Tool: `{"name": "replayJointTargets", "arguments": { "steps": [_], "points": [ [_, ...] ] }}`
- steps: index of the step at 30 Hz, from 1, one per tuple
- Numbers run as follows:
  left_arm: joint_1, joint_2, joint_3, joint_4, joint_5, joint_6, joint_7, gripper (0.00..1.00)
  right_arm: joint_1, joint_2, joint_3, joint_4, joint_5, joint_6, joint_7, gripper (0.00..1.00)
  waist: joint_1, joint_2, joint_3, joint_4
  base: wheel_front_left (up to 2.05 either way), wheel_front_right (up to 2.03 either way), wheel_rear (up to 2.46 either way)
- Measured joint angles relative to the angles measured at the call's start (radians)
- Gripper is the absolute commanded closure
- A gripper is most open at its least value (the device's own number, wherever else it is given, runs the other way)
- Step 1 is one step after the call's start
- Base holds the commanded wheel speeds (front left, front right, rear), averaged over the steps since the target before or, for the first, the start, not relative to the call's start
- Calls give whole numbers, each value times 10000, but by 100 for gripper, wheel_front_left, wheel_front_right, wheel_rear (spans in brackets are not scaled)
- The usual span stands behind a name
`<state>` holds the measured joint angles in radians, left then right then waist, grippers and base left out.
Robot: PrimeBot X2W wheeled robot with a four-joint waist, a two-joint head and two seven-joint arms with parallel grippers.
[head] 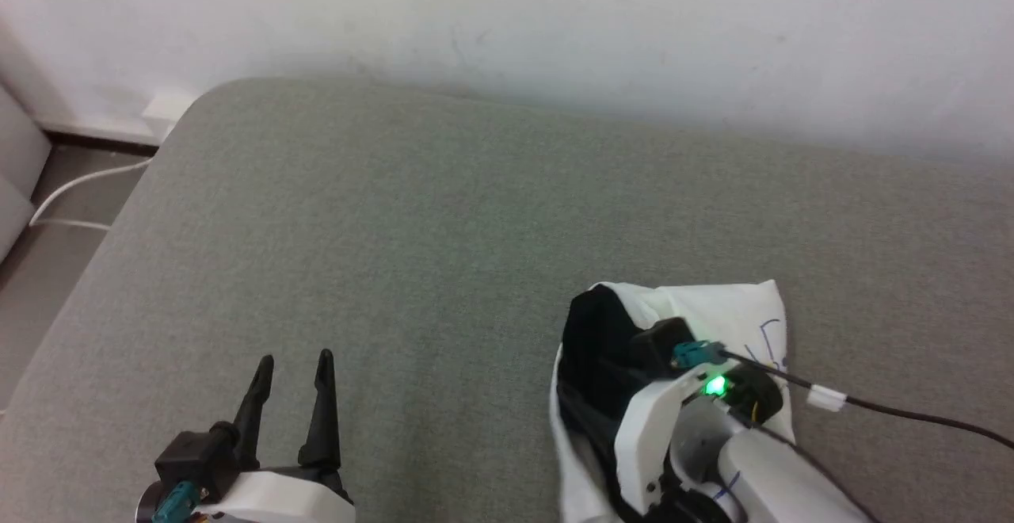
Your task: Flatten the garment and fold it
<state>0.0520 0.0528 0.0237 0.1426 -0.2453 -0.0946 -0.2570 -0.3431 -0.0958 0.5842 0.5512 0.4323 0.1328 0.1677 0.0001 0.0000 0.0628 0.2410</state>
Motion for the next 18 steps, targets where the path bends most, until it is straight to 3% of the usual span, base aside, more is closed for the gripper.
{"name": "replayJointTargets", "arguments": {
  "steps": [8,13,16,18],
  "points": [
    [19,-4,94,-305,102,-44,0,0,-199,-1394,-667,-2598,-77,-2,-819,0,-1,0,-409,-702,0,0,0],
    [17,-6,-44,-596,132,-102,0,0,-78,-2382,-2558,-3902,-1285,-4,-1607,0,-1,0,-576,-1180,0,0,0],
    [16,-6,-150,-761,132,-98,0,0,424,-2510,-3862,-4445,-2309,-10,-2184,0,-1,0,-605,-1423,0,0,0],
    [16,-10,-198,-869,127,-90,0,0,989,-2263,-4696,-4761,-2633,-10,-2581,0,-2,0,-597,-1547,0,0,0]
  ]
}}
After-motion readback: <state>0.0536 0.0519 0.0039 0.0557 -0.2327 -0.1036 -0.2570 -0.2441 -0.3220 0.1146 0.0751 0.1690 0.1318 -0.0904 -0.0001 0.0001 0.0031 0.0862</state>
